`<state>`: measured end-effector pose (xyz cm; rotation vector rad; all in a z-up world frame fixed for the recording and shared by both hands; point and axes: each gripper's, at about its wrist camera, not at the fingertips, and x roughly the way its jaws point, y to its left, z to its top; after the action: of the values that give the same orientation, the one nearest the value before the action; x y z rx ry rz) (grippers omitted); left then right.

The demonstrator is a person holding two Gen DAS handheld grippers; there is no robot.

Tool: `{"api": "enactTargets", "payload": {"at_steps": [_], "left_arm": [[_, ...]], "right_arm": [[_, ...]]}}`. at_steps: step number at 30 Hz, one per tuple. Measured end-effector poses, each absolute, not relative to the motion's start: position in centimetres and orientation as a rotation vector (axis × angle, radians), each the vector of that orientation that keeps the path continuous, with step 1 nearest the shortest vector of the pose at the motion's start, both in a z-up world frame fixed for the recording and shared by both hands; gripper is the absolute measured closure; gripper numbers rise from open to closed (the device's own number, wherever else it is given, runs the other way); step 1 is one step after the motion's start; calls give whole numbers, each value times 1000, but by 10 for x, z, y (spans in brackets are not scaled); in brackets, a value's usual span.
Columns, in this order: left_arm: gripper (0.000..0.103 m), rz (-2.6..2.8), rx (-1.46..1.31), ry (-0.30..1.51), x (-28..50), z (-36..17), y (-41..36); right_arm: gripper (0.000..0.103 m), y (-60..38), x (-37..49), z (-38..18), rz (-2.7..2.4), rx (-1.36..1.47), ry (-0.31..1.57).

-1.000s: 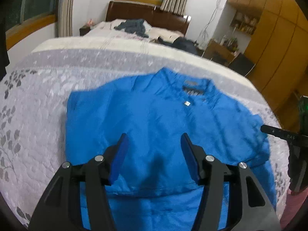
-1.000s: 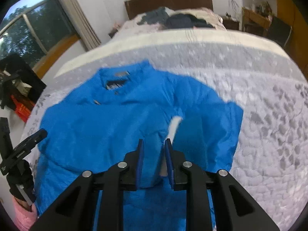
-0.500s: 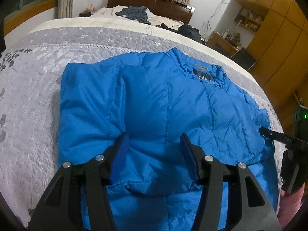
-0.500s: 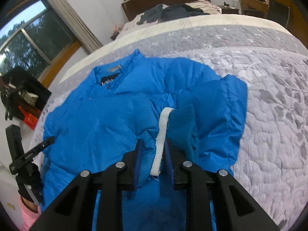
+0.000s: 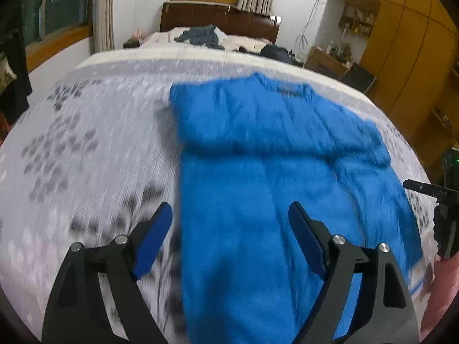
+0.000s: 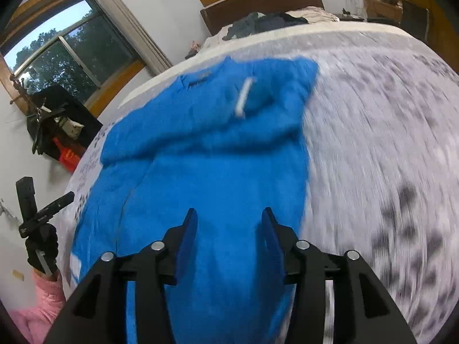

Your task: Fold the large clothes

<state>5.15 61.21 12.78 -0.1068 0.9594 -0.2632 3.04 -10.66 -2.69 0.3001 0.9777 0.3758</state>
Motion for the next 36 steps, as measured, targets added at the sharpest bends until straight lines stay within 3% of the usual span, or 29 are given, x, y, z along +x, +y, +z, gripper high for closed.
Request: {"api": "enactTargets", "payload": {"at_steps": [6, 11, 24, 29, 31, 36], "left_arm": [[20, -241, -228, 1055, -10, 106, 648], [20, -256, -290, 1111, -48, 93, 660], [20, -434, -425, 1161, -71, 80, 644], [22, -454, -458, 1175, -70, 73, 638], [30, -447, -458, 1181, -70, 73, 636], [67, -404, -474, 1192, -69, 73, 636]], "right_arm": [[44, -121, -46, -38, 335, 300, 997], [43, -126, -90, -48, 365, 367, 1036], [43, -98, -109, -60, 500, 367, 1064], [49, -94, -108, -63, 509, 344, 1061], [55, -93, -108, -63, 508, 341, 1059], [78, -91, -107, -61, 522, 347, 1050]]}}
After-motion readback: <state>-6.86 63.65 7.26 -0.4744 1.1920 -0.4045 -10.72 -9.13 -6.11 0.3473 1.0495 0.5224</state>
